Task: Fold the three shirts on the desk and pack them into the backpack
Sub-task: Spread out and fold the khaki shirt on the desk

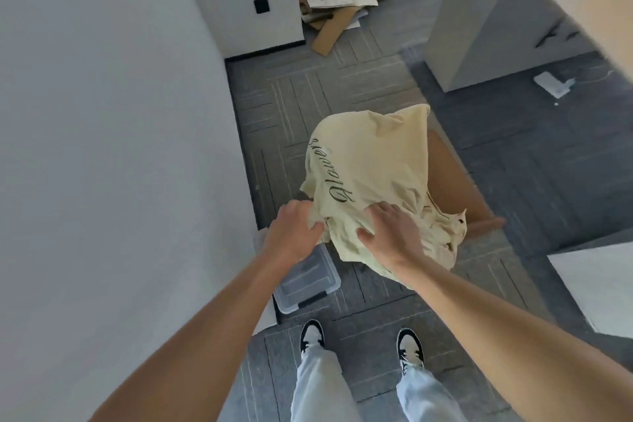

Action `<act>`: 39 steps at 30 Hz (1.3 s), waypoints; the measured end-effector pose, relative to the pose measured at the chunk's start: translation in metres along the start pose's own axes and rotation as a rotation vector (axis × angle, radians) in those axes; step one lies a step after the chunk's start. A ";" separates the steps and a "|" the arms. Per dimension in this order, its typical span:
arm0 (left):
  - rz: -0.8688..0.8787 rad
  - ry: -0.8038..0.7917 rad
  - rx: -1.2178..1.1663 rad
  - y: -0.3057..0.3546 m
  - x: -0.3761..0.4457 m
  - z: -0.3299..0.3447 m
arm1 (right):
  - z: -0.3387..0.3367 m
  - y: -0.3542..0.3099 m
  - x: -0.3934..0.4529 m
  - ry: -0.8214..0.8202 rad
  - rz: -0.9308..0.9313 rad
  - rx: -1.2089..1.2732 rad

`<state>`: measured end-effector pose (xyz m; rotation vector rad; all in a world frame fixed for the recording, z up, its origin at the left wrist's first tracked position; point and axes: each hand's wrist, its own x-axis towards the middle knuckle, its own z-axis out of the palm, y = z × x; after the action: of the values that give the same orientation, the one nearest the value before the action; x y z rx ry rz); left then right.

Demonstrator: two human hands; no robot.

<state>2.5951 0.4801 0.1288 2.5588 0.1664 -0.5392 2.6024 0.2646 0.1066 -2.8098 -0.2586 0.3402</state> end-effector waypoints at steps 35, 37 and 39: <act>0.195 0.326 -0.502 -0.008 0.067 -0.002 | 0.061 -0.002 0.032 0.348 0.081 0.329; 0.193 0.341 -0.485 0.003 0.056 -0.013 | 0.044 0.000 0.026 0.359 0.075 0.387; 0.190 0.345 -0.462 0.017 0.046 -0.025 | 0.022 0.006 0.018 0.386 0.059 0.436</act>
<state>2.6498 0.4792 0.1379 2.1610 0.1461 0.0214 2.6142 0.2686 0.0806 -2.3873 -0.0103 -0.1265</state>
